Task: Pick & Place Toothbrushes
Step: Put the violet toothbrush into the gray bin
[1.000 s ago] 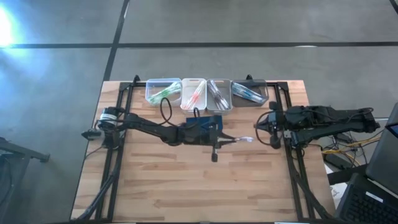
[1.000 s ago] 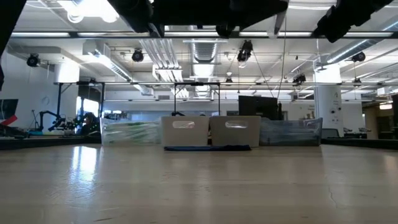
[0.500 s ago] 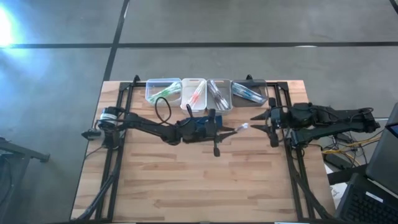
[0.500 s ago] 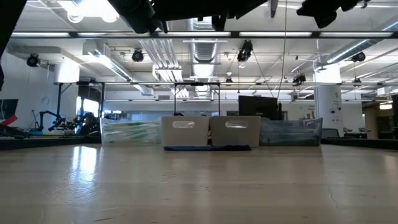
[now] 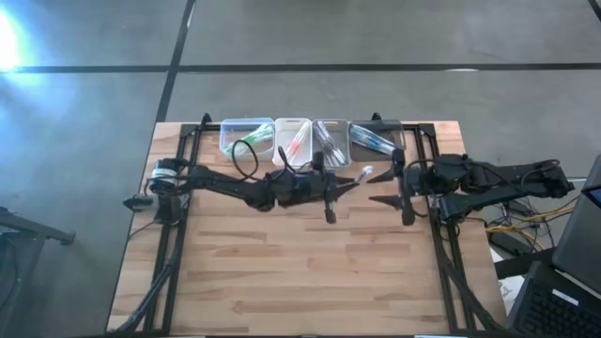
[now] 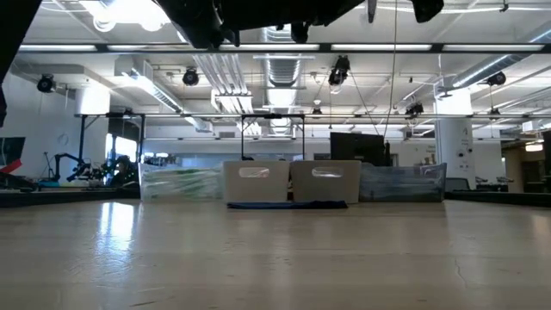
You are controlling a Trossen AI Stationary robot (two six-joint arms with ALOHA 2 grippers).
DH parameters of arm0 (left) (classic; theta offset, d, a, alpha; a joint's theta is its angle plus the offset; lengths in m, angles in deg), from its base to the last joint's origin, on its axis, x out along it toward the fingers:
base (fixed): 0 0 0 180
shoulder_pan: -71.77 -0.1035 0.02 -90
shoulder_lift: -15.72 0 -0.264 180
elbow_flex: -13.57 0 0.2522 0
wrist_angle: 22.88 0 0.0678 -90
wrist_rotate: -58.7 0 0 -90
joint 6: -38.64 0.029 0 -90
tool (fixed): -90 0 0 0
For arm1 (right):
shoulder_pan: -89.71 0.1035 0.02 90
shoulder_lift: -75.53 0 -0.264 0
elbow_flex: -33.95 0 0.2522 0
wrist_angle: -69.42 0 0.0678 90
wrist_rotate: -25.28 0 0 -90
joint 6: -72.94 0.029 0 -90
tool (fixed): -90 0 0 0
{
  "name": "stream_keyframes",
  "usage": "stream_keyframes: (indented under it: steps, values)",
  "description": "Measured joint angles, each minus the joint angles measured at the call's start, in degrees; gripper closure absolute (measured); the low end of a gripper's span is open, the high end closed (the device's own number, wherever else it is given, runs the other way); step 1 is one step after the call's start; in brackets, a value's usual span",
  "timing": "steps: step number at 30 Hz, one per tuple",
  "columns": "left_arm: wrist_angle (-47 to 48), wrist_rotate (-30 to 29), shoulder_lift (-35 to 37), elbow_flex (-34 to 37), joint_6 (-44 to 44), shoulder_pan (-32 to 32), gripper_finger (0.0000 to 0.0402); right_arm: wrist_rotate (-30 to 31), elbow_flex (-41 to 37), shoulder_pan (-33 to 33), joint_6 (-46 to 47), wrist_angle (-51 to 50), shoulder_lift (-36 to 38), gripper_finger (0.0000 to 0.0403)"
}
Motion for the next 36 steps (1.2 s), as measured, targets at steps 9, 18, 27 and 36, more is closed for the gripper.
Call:
stream_keyframes:
  steps: [9, 18, 27, 36]
  values:
    - [0.5, 2.2, 0.0, 0.0, -2.6, -1.0, 0.0378, 0.7, 0.0, 0.0, -3.9, 5.9, -2.4, 0.0201]
    - [0.9, 2.2, 0.0, 0.0, -2.4, -1.1, 0.0378, 0.8, 0.0, 0.0, -6.7, 12.0, -4.6, 0.0225]
    - [0.9, 2.3, 0.0, 0.0, -2.4, -1.1, 0.0378, 1.3, 0.0, 0.0, -9.5, 16.3, -7.5, 0.0259]
    - [0.9, 2.8, 0.0, 0.0, -2.4, -1.1, 0.0378, 5.6, 0.0, 0.0, -11.0, 17.3, -8.8, 0.0322]
